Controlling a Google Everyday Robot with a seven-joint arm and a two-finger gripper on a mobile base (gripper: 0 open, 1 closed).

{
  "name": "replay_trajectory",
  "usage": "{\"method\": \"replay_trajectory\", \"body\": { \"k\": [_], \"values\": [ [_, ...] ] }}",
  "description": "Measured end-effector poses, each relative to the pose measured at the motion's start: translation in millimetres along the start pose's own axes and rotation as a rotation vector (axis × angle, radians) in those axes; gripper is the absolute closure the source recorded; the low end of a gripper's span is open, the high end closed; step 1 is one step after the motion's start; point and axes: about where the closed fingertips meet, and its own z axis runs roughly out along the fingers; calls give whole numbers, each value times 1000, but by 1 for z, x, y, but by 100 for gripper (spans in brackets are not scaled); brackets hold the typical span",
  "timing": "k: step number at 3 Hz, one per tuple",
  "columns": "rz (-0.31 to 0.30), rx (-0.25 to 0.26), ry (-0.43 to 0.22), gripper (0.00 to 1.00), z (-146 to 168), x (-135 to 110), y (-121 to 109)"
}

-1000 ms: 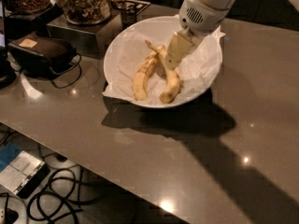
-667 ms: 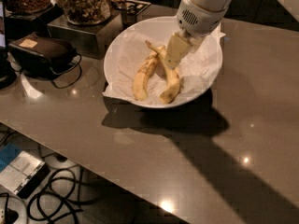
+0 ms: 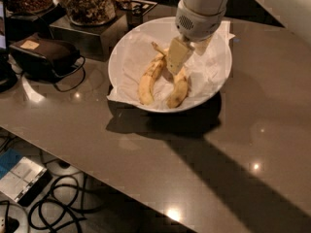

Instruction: Pick banana from white bowl

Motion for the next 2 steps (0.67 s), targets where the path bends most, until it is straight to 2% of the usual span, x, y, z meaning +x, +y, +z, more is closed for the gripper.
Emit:
{"method": "replay_trajectory", "body": {
  "k": [2],
  "values": [
    [-45, -12, 58, 38, 21, -10, 12]
  ]
}}
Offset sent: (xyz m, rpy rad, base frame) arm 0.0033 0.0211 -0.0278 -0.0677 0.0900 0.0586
